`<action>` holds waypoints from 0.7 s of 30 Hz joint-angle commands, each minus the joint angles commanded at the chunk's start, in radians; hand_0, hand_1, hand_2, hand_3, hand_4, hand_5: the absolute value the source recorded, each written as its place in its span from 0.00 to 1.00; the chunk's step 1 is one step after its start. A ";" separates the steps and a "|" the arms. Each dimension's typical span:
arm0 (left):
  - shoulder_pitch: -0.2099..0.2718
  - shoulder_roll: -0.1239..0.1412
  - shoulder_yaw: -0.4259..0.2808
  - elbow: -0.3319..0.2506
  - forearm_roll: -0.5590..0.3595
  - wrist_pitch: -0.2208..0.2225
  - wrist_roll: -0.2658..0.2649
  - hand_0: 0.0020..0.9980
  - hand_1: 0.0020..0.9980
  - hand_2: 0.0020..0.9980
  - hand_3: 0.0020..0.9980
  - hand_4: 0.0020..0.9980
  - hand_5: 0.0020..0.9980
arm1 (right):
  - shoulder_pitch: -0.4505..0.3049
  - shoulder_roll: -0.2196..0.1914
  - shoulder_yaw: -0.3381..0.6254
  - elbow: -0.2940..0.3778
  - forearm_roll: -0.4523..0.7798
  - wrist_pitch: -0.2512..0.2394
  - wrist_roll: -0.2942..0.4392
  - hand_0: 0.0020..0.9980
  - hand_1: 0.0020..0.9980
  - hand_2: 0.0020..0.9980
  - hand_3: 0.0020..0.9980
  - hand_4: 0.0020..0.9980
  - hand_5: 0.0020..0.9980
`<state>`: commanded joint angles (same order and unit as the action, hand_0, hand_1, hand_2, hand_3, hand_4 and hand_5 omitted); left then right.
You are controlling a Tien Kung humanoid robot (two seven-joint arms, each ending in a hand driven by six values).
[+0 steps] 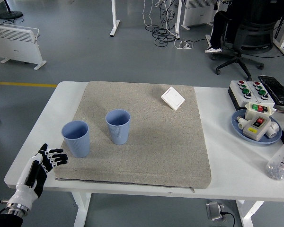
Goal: Push cup pick cup insert cup
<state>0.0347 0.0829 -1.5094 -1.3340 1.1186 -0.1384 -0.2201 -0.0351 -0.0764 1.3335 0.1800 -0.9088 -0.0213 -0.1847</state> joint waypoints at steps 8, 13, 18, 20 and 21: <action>-0.043 0.016 0.038 0.048 0.015 0.005 -0.006 0.64 0.54 0.51 0.50 0.59 1.00 | 0.004 0.002 0.000 0.000 -0.003 -0.001 -0.002 0.76 0.65 0.68 0.58 0.09 0.45; -0.063 0.030 0.068 0.078 0.017 0.003 -0.007 0.65 0.54 0.51 0.50 0.59 1.00 | 0.005 0.003 -0.002 0.000 -0.002 -0.001 -0.003 0.76 0.65 0.68 0.58 0.09 0.45; -0.085 0.039 0.090 0.099 0.019 0.001 -0.008 0.66 0.54 0.51 0.51 0.59 1.00 | 0.005 0.004 -0.005 0.000 -0.001 -0.001 -0.004 0.76 0.65 0.68 0.58 0.09 0.45; -0.100 0.043 0.099 0.110 0.022 0.002 -0.010 0.66 0.54 0.51 0.51 0.59 1.00 | 0.006 0.004 -0.006 0.000 -0.001 -0.001 -0.004 0.76 0.65 0.68 0.58 0.09 0.45; -0.104 0.045 0.102 0.114 0.022 0.002 -0.010 0.66 0.54 0.51 0.51 0.59 1.00 | 0.006 0.004 -0.007 0.000 -0.002 -0.001 -0.004 0.76 0.65 0.68 0.58 0.09 0.45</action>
<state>-0.0693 0.1276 -1.4078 -1.2205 1.1406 -0.1366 -0.2301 -0.0291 -0.0722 1.3270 0.1800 -0.9103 -0.0227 -0.1890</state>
